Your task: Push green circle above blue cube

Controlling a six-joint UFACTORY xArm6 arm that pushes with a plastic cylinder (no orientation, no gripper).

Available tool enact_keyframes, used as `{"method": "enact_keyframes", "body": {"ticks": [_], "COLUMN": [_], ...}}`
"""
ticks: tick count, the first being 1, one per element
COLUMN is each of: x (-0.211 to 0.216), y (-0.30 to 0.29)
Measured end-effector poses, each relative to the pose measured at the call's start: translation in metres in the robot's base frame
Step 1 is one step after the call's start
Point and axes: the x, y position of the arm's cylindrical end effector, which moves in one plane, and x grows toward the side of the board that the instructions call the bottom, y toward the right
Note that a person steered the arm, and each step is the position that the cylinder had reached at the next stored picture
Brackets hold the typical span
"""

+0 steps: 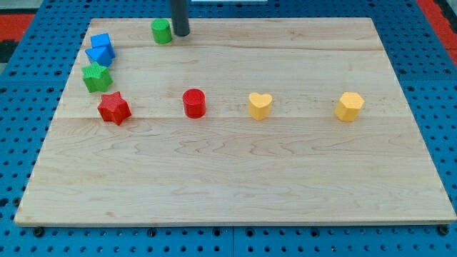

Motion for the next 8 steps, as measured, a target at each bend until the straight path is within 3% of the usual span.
{"method": "enact_keyframes", "body": {"ticks": [1,2,4,6,8], "x": [-0.019,-0.005,0.014,0.028,0.075], "y": [-0.039,-0.070,0.010,-0.047,-0.059]}}
